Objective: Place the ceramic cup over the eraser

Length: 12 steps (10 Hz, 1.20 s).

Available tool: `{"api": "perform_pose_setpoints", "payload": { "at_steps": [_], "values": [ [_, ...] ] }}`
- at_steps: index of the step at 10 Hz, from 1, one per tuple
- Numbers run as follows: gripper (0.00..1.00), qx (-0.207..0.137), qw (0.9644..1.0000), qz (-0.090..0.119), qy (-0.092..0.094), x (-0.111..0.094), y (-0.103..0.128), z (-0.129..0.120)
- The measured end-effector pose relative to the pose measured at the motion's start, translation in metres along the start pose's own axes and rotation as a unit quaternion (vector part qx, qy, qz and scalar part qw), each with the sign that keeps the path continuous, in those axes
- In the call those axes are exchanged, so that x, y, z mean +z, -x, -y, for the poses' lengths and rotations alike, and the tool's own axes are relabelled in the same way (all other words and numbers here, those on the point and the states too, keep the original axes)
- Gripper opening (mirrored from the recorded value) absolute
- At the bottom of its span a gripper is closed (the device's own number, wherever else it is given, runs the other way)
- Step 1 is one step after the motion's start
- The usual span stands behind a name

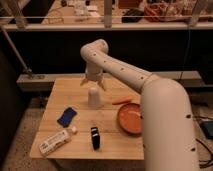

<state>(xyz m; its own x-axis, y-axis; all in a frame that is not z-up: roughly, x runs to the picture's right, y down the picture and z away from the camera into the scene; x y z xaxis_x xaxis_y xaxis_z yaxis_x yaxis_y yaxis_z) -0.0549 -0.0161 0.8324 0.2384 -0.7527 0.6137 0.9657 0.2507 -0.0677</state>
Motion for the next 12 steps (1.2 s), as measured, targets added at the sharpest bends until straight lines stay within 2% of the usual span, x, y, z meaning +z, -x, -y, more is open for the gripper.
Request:
{"api": "perform_pose_setpoints", "payload": {
  "at_steps": [1, 4, 6, 9, 12],
  "values": [
    [0.80, 0.000, 1.0000, 0.003, 0.008, 0.003, -0.006, -0.007],
    [0.80, -0.012, 0.9999, 0.010, 0.007, 0.009, -0.009, -0.004],
    [0.80, -0.021, 0.9995, 0.024, 0.009, 0.015, -0.010, -0.009],
    [0.80, -0.029, 0.9990, 0.035, 0.003, 0.020, -0.010, -0.008],
    [0.80, -0.044, 0.9981, 0.044, 0.006, 0.030, -0.007, -0.003]
  ]
}}
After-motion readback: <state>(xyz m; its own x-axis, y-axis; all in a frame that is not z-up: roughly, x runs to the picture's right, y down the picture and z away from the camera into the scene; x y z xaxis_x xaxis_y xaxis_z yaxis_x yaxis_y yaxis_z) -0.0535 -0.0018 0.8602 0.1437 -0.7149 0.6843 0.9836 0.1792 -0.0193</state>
